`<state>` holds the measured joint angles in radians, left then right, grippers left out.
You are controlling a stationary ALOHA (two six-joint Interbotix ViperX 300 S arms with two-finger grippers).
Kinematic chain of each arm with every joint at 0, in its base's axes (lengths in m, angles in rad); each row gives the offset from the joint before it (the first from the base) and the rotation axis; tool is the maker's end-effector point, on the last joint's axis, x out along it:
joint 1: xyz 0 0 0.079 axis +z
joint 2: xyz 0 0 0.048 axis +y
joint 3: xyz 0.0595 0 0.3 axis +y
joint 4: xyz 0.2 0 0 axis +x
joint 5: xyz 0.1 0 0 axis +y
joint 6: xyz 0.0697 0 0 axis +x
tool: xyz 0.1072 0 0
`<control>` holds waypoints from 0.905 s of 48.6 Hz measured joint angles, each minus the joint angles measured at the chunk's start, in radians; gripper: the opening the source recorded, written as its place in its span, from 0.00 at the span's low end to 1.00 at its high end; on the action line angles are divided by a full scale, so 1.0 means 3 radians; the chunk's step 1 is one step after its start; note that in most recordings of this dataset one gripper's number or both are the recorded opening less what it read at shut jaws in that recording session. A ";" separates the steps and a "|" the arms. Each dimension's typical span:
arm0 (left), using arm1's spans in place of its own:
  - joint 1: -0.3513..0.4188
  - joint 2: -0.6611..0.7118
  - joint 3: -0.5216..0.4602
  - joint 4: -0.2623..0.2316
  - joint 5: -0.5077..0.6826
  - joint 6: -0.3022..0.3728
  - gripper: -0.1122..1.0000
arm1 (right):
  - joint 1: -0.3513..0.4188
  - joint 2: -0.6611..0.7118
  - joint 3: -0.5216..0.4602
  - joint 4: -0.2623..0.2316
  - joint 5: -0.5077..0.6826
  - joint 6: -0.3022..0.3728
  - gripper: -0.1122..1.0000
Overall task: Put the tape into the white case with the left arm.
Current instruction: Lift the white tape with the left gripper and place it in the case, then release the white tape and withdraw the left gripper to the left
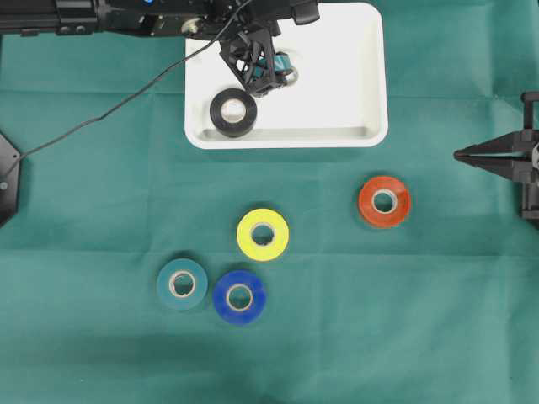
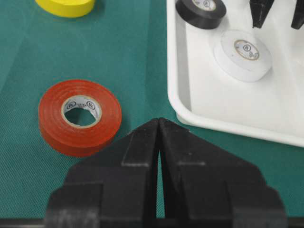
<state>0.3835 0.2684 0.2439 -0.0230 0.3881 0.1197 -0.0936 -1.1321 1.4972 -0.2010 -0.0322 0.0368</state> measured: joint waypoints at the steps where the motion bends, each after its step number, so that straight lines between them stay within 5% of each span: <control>1: 0.0000 -0.0005 0.0010 0.0000 0.0005 0.0000 0.83 | 0.0000 0.0000 0.0000 0.0000 0.0000 0.0000 0.02; 44: -0.0322 -0.1278 0.1243 0.0000 0.0000 -0.0036 0.82 | 0.0000 -0.0015 0.0000 0.0000 0.0000 0.0000 0.02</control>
<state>0.2869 -0.1150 0.6167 -0.0230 0.3881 0.1089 -0.0936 -1.1367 1.4972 -0.2010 -0.0322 0.0368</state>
